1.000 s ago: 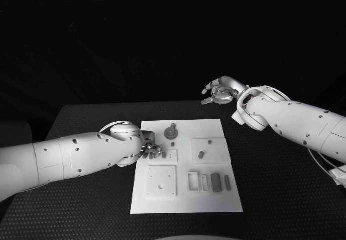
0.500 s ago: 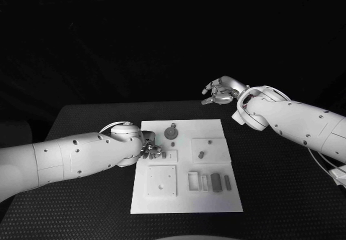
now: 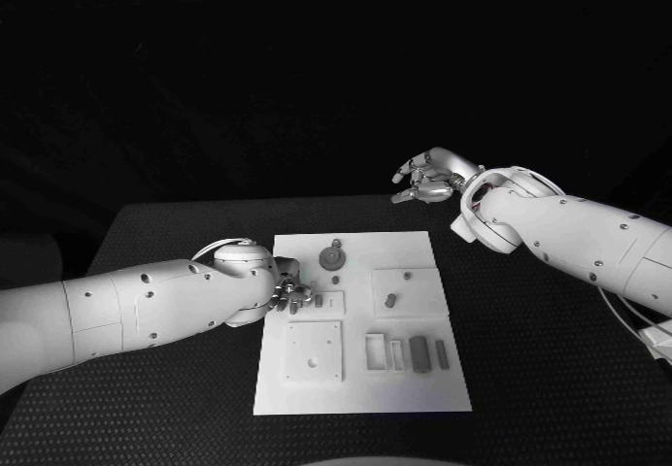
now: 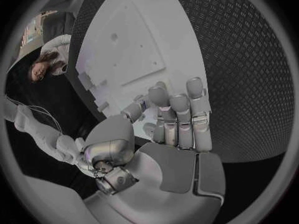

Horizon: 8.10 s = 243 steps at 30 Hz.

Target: Assemble the parts on the task board

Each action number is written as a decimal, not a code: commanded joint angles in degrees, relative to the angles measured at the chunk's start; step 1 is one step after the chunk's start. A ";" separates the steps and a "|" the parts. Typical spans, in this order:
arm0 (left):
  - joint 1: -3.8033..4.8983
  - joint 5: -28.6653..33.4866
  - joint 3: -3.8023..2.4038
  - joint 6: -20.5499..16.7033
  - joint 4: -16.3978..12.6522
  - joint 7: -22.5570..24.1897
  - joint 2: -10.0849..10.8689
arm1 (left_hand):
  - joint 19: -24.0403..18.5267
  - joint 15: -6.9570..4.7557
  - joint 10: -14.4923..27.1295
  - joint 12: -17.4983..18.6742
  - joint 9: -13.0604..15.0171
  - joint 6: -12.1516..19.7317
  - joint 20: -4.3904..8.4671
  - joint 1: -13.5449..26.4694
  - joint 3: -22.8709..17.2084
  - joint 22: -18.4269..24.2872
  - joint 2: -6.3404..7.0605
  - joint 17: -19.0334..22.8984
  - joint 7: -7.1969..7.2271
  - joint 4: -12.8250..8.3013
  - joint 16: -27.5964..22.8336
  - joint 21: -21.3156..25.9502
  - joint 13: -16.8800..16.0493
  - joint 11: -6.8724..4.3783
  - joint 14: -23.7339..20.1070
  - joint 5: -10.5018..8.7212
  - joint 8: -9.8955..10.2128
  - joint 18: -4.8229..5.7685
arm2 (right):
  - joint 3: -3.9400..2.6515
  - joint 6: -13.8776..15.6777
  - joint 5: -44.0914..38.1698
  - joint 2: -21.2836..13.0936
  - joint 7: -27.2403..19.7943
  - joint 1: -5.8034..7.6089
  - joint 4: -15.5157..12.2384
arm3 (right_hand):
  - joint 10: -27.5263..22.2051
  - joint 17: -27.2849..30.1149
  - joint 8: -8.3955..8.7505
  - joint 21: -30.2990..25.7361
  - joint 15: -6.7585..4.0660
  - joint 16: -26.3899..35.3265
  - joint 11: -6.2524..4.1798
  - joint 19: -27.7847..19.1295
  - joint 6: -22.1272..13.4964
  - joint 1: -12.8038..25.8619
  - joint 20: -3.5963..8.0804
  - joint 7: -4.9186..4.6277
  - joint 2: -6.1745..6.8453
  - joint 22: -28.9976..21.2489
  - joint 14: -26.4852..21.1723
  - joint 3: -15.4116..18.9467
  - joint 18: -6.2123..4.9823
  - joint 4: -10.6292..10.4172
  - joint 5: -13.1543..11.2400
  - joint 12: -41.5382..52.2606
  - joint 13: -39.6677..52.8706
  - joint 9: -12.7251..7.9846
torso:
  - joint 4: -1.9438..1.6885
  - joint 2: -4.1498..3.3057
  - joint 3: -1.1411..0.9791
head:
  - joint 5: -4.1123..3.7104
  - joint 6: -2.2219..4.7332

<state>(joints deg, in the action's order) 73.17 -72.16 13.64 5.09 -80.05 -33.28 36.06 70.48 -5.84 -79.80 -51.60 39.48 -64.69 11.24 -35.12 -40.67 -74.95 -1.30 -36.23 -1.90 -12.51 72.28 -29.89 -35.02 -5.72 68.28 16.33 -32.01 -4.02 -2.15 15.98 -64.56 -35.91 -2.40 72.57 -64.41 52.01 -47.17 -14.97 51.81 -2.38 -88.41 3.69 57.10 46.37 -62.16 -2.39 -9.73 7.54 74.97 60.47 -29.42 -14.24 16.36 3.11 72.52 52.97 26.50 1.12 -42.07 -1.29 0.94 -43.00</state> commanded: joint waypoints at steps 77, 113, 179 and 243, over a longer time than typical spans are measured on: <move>-0.11 5.59 0.00 -7.31 1.22 2.08 1.38 | -0.22 -0.82 2.09 -0.71 -1.24 0.12 0.73 -0.52 1.27 -0.65 6.05 1.88 1.43 3.61 0.27 1.97 1.56 0.17 -1.41 -13.42 1.76 0.86 | -0.01 -1.03 -0.04 -0.22 -0.45 -0.40 -0.04 | -0.27 0.19 -0.09 -0.43 -0.01 0.53 0.07 -0.12 0.04 -0.21 -0.08 -0.44 -0.56 0.86 -0.58 0.22 -0.76 0.04 -0.23 0.34 -0.17 -0.11 | 0.01 0.02 -0.04 | -0.18 0.04; -1.01 5.67 -0.03 -12.76 -5.19 1.23 6.10 | -1.10 -1.76 5.81 -0.30 -1.82 7.41 1.25 -4.52 0.54 -0.61 11.88 3.11 -1.14 8.65 -0.27 4.04 1.00 2.34 -3.94 -13.56 5.99 2.05 | -0.01 -0.91 -0.03 -1.00 -0.45 -1.00 -0.16 | -0.28 0.23 -0.08 -0.47 0.01 0.56 0.08 -0.12 -0.01 0.09 -0.13 -0.46 -0.46 0.86 -0.58 0.36 -0.76 -0.04 -0.23 0.37 -0.22 -0.15 | -0.04 0.02 0.02 | -0.16 0.02; -1.83 10.83 -0.03 -12.34 -2.30 3.90 3.86 | -0.89 -1.55 6.00 -0.75 -1.19 6.25 1.55 -18.48 0.29 -0.93 0.24 3.92 -0.98 -2.51 0.49 4.75 1.13 2.23 -4.22 -13.57 5.56 3.00 | -0.01 -1.66 1.31 -0.76 -1.96 -1.04 0.41 | 0.24 14.98 -1.24 -21.93 3.80 40.65 1.55 -13.40 -1.25 1.06 -7.04 -1.57 -0.76 -9.91 -3.97 -1.99 0.76 0.14 -0.34 -27.99 -23.70 0.06 | 0.03 -0.01 0.00 | -0.21 -0.07; 2.04 24.86 -4.25 11.92 9.47 0.72 -0.96 | -2.12 -1.27 7.06 -1.23 3.25 7.20 1.28 -17.35 1.65 -1.21 -5.07 4.32 -0.99 -4.17 1.22 4.86 1.12 2.24 -5.39 -13.50 4.88 3.14 | 0.04 -2.60 1.96 0.19 -2.19 -1.54 1.65 | 1.21 11.67 -1.69 -27.66 6.63 55.51 2.29 -18.17 -2.18 0.10 -8.84 -2.14 -1.01 -10.24 -3.93 -0.64 1.44 0.19 -0.23 -34.16 -29.86 -0.62 | 0.11 -0.04 -0.07 | -0.21 -0.32</move>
<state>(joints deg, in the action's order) 74.96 -50.91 9.46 12.11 -70.89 -32.09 35.46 68.65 -7.14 -73.02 -52.54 38.63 -57.90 12.58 -47.93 -39.05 -74.91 -1.55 -32.00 -2.86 -16.45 73.38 -25.24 -33.82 -3.44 63.22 2.59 -26.80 -0.82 -2.11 14.17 -62.69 -35.76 -4.04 71.06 -62.79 53.14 -35.44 -16.30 24.52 3.81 -33.14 5.64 39.29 44.59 -61.55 -11.36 -11.54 6.78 64.64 56.52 -30.37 -13.78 16.52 3.11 38.70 23.18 25.97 1.24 -42.08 -1.36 0.70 -43.25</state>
